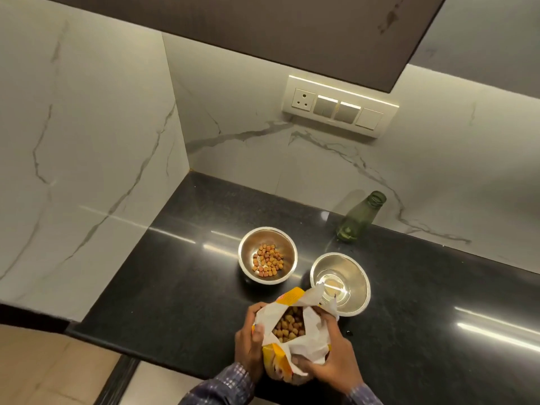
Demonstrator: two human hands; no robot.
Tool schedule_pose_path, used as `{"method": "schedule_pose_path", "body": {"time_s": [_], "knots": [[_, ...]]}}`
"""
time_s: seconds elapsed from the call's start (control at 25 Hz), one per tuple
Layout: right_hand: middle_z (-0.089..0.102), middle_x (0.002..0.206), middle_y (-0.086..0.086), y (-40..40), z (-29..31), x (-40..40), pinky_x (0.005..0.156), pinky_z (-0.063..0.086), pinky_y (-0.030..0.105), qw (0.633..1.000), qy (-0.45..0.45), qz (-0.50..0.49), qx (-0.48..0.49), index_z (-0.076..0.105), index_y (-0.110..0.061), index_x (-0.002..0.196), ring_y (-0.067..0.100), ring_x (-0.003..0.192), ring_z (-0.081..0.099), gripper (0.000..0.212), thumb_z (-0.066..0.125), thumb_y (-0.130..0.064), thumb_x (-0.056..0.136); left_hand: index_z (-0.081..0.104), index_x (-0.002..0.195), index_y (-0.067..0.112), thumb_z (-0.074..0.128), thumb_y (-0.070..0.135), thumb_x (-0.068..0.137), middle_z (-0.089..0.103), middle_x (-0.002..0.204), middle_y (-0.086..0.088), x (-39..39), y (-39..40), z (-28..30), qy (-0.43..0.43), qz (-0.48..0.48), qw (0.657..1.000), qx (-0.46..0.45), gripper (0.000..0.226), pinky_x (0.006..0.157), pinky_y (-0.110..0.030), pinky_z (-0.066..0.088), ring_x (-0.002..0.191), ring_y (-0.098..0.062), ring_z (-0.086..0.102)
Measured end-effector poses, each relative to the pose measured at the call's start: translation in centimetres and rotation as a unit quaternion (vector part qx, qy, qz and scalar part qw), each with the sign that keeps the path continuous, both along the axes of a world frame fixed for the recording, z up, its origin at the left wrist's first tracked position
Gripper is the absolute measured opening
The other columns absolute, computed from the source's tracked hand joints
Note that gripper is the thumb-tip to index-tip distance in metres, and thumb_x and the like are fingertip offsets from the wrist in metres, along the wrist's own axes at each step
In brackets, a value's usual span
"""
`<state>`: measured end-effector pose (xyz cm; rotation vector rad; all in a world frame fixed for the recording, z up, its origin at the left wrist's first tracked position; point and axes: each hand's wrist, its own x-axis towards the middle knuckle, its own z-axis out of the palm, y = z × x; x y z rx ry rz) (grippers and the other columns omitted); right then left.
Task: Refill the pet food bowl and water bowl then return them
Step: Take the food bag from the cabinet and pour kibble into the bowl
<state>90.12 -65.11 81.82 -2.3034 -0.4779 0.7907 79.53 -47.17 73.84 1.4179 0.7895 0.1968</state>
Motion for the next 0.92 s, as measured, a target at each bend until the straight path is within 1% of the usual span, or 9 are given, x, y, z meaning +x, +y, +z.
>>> {"method": "schedule_pose_path", "body": {"time_s": [0.08,0.16,0.24,0.32,0.4,0.52,0.64,0.8,0.92], "knots": [[0.067,0.131,-0.022,0.7,1.1,1.6,0.103,0.056,0.027,0.999,-0.025,0.011,-0.023,0.034,-0.056,0.145,0.003,0.117,0.068,0.115,0.087,-0.085,0.047,0.057,0.124,0.047,0.032,0.095,0.076,0.079,0.111,0.004,1.0,0.4,1.4,0.016,0.012,1.000,-0.015,0.073,0.082,-0.034,0.065,0.093,-0.006,0.078],[0.069,0.123,-0.022,1.7,3.0,3.2,0.101,0.059,0.037,0.997,-0.052,0.026,-0.051,0.040,-0.054,0.142,0.005,0.112,0.070,0.109,0.081,-0.091,0.048,0.058,0.121,0.043,0.026,0.087,0.077,0.079,0.111,0.006,1.9,1.3,3.5,0.049,-0.005,0.998,-0.038,0.070,0.090,-0.039,0.063,0.094,-0.008,0.077],[0.069,0.118,-0.022,3.0,5.2,4.2,0.091,0.062,0.032,0.995,-0.064,0.044,-0.069,0.042,-0.051,0.138,0.003,0.103,0.071,0.097,0.081,-0.084,0.055,0.061,0.127,0.041,0.016,0.088,0.074,0.076,0.120,0.005,2.7,2.6,3.9,0.087,-0.022,0.995,-0.050,0.084,0.108,-0.043,0.051,0.110,-0.017,0.073],[0.068,0.115,-0.021,4.6,6.8,5.0,0.079,0.063,0.027,0.993,-0.069,0.047,-0.086,0.041,-0.048,0.133,0.003,0.097,0.071,0.082,0.081,-0.073,0.066,0.062,0.138,0.044,0.009,0.099,0.071,0.071,0.136,0.002,3.7,4.1,3.0,0.122,-0.038,0.987,-0.093,0.102,0.123,-0.051,0.033,0.129,-0.027,0.064],[0.069,0.115,-0.016,6.2,7.6,6.1,0.077,0.060,0.026,0.991,-0.062,0.042,-0.109,0.043,-0.043,0.128,0.005,0.096,0.070,0.070,0.079,-0.067,0.073,0.067,0.132,0.050,0.016,0.110,0.064,0.072,0.136,-0.003,4.6,5.5,1.4,0.130,-0.052,0.973,-0.186,0.104,0.122,-0.061,0.035,0.129,-0.033,0.066],[0.069,0.114,-0.006,8.4,8.3,7.6,0.089,0.060,0.037,0.984,-0.040,0.044,-0.166,0.047,-0.037,0.124,0.010,0.100,0.067,0.055,0.076,-0.060,0.083,0.074,0.130,0.033,0.027,0.105,0.069,0.075,0.129,-0.016,5.7,6.1,1.7,0.104,-0.050,0.940,-0.321,0.105,0.114,-0.059,0.048,0.123,-0.038,0.070],[0.067,0.117,-0.005,10.2,8.7,8.9,0.095,0.058,0.037,0.977,-0.017,0.051,-0.206,0.050,-0.033,0.129,0.013,0.105,0.066,0.056,0.072,-0.062,0.086,0.069,0.137,0.023,0.018,0.092,0.087,0.074,0.129,-0.022,6.3,5.7,2.5,0.075,-0.045,0.923,-0.374,0.099,0.115,-0.061,0.047,0.125,-0.040,0.068],[0.064,0.129,0.000,12.6,9.5,10.6,0.086,0.051,0.032,0.968,0.001,0.064,-0.242,0.047,-0.024,0.148,0.016,0.109,0.062,0.072,0.068,-0.062,0.091,0.068,0.133,0.017,0.009,0.081,0.096,0.076,0.123,-0.023,7.3,6.4,3.3,0.098,-0.030,0.913,-0.394,0.094,0.111,-0.059,0.050,0.122,-0.042,0.068],[0.059,0.149,0.007,14.1,9.9,12.2,0.101,0.053,0.037,0.960,0.001,0.065,-0.273,0.041,-0.021,0.156,0.022,0.124,0.062,0.084,0.064,-0.068,0.090,0.065,0.140,0.018,0.014,0.085,0.093,0.074,0.128,-0.023,8.6,7.0,3.3,0.088,-0.004,0.905,-0.417,0.096,0.113,-0.062,0.048,0.125,-0.043,0.067]]}}
